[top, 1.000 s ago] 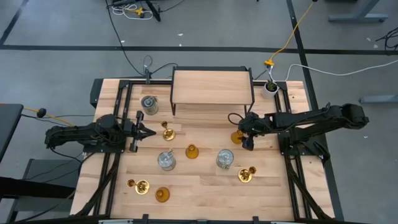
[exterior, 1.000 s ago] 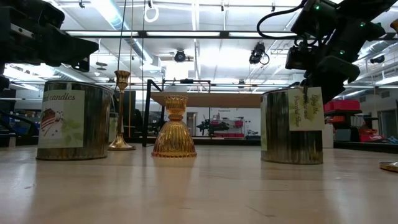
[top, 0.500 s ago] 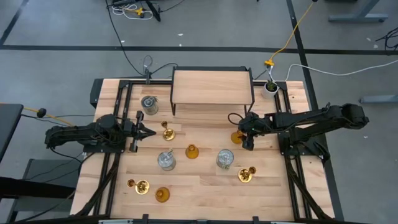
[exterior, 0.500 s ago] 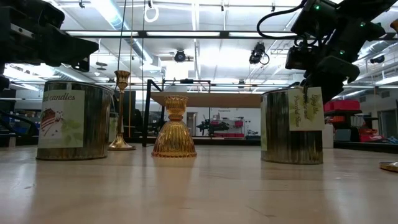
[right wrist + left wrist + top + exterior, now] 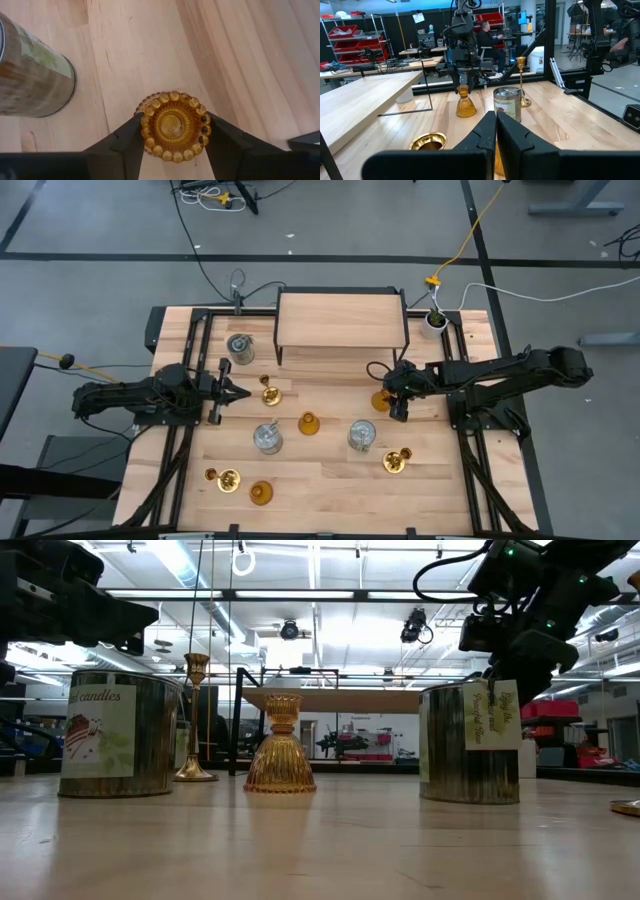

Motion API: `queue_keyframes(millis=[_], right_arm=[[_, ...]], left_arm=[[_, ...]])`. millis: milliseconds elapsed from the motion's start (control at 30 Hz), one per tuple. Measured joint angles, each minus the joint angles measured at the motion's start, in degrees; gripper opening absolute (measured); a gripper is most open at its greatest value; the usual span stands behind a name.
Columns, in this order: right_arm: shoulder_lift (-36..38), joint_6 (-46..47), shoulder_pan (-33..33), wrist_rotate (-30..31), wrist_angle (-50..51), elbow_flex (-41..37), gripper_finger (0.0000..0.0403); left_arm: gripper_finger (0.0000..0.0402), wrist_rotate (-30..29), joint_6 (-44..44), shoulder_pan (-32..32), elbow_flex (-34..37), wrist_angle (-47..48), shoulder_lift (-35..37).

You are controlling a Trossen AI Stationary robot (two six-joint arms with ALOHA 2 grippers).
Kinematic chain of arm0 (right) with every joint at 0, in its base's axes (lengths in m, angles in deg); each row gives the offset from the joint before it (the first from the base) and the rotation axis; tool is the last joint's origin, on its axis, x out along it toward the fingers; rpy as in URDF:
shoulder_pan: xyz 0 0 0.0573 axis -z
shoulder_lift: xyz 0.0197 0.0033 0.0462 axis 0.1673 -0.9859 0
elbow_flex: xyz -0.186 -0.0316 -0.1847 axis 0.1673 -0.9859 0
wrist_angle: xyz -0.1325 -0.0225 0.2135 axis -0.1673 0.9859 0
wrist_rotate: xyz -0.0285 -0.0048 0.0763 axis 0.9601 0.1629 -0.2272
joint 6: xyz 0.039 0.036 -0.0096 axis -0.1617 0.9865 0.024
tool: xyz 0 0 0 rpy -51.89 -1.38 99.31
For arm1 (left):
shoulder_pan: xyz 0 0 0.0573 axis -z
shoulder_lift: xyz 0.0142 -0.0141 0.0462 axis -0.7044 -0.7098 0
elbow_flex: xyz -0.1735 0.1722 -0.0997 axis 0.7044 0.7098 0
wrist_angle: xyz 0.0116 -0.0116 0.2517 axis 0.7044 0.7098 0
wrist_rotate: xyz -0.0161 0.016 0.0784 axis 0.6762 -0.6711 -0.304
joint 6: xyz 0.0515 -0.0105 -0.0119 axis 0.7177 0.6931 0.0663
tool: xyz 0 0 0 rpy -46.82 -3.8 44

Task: Pick & Place candle stick holders
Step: Put the top orange glass candle holder on the shelf

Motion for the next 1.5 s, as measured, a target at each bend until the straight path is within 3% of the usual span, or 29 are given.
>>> queue_keyframes(millis=[767, 1500], right_arm=[[0.0, -2.1, -0.02, -3.65, -1.31, 1.07, 0.0176], [0.0, -1.42, 0.22, -4.55, 15.54, 25.42, 0.0176]], left_arm=[[0.0018, 0.02, 0.0, 0.01, 0.02, 0.0, 0.0], [0.0018, 0.01, -0.01, 0.0, 0.01, -0.01, 0.0]])
